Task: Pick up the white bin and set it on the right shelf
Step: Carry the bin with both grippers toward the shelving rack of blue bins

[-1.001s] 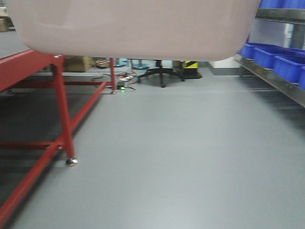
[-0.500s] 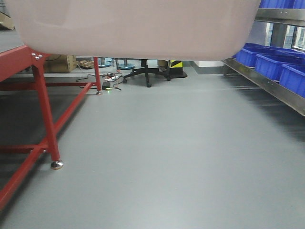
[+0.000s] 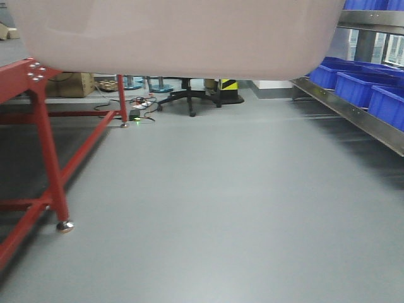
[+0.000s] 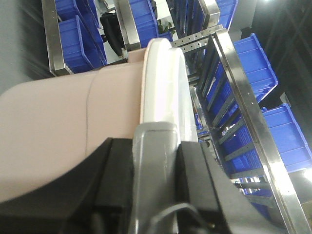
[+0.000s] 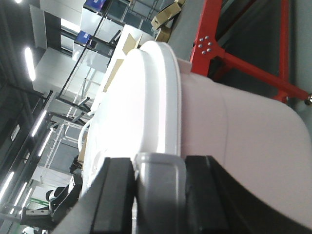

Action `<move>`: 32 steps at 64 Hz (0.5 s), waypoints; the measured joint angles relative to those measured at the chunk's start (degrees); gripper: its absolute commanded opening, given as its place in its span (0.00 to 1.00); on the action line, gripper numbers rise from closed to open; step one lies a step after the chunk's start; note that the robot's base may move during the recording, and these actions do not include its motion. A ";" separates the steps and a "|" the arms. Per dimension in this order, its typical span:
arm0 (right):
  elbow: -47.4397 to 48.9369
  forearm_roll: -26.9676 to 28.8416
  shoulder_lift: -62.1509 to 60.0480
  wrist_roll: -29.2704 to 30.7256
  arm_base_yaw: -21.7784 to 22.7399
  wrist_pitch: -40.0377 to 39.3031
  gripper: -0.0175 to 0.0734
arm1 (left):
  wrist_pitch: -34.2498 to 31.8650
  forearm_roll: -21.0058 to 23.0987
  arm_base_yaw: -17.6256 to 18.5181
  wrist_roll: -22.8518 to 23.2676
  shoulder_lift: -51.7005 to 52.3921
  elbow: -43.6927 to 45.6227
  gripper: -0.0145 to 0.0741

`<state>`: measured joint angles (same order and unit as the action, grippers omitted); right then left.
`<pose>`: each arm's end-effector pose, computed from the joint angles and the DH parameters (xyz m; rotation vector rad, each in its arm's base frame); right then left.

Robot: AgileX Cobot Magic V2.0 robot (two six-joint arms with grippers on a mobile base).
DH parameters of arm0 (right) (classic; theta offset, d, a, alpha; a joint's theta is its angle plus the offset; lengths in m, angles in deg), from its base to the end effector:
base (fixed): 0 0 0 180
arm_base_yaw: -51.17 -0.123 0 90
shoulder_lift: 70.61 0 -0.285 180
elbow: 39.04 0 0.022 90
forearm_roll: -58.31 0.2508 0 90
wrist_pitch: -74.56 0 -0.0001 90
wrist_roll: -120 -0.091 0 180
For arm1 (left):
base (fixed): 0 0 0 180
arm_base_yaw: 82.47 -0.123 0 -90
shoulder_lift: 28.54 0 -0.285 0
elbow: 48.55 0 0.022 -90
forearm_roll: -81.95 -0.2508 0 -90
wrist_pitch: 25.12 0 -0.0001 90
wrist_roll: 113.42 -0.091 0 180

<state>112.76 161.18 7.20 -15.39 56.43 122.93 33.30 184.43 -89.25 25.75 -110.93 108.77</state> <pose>0.2542 0.0433 0.3515 0.3776 1.7575 1.4148 0.2676 -0.0445 0.3653 -0.2918 1.7508 -1.5868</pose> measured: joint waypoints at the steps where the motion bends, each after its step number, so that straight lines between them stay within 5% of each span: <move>1: 0.00 0.00 0.00 0.00 0.00 0.00 0.27 | 0.00 0.00 0.00 0.00 0.00 0.00 0.02; 32: 0.00 0.00 0.00 0.00 0.00 -0.13 0.27 | 0.00 0.00 0.00 0.00 0.00 0.00 0.02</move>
<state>112.76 161.18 7.20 -15.39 56.43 122.80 33.30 184.43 -89.25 25.75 -110.93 108.77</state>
